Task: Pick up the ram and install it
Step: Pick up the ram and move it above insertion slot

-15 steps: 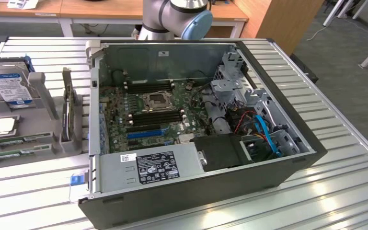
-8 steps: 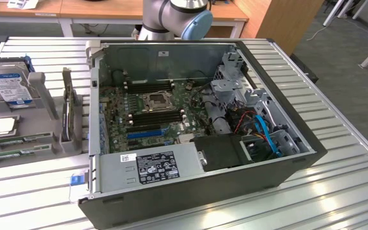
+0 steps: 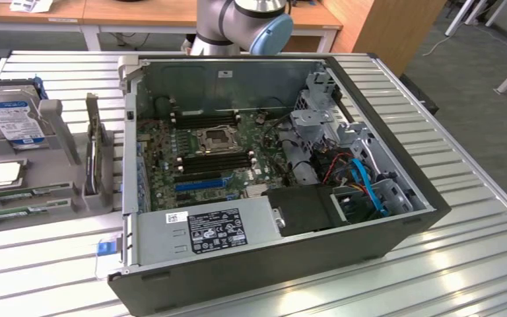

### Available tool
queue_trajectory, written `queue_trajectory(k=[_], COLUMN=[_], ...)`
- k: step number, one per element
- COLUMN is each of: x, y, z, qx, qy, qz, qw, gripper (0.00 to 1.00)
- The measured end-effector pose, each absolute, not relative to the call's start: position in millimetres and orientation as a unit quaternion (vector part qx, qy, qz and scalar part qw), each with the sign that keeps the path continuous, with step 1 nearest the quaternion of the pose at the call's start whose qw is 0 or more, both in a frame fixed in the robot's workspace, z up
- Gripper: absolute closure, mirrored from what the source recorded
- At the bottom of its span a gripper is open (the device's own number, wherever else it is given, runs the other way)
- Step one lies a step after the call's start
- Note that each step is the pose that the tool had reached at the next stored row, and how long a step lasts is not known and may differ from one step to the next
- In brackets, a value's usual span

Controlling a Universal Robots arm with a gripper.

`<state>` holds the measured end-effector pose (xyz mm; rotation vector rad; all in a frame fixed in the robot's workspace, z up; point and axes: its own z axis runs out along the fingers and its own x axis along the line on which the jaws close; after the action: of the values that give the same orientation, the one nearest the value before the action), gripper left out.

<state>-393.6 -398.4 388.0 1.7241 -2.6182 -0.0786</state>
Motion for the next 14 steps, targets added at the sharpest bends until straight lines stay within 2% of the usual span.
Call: queue_trajectory(k=[14], x=[-393.6], y=[-398.4], z=[388.0], qx=[0.604], qy=[-0.797], qz=[-0.025], qw=[0.005], gripper=[0.90])
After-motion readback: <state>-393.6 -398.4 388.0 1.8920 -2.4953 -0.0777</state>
